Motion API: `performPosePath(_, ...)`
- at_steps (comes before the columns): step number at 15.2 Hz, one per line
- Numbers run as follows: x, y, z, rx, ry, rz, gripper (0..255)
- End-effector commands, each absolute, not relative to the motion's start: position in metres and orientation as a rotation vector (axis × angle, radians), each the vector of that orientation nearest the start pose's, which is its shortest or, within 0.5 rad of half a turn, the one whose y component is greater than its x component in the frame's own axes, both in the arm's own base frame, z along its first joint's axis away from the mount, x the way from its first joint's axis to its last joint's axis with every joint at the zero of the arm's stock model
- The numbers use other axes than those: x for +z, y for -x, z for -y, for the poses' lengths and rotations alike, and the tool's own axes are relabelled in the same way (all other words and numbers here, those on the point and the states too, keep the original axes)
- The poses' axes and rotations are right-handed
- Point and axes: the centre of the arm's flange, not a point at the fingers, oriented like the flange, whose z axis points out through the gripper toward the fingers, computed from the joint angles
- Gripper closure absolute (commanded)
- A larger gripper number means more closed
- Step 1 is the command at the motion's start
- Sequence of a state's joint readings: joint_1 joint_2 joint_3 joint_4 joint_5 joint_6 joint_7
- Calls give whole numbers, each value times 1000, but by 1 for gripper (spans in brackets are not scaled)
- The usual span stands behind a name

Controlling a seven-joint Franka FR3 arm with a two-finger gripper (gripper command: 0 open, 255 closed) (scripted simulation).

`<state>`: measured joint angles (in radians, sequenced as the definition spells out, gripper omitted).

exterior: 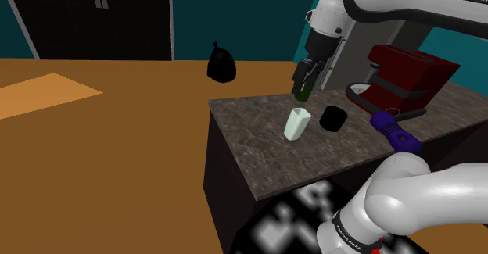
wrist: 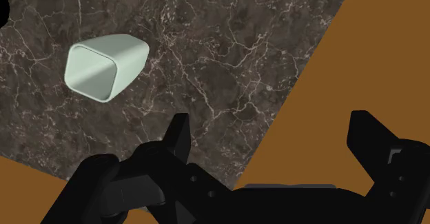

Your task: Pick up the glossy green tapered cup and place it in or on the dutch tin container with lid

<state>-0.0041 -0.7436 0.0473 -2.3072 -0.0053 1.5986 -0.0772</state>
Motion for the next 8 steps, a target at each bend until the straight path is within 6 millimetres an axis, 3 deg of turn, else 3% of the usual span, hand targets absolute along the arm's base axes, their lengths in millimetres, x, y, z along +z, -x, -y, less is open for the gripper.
performPosePath(1,603,-322,-18,-53,3175,172,0)
performPosePath(8,539,-345,47,-21,3171,128,0)
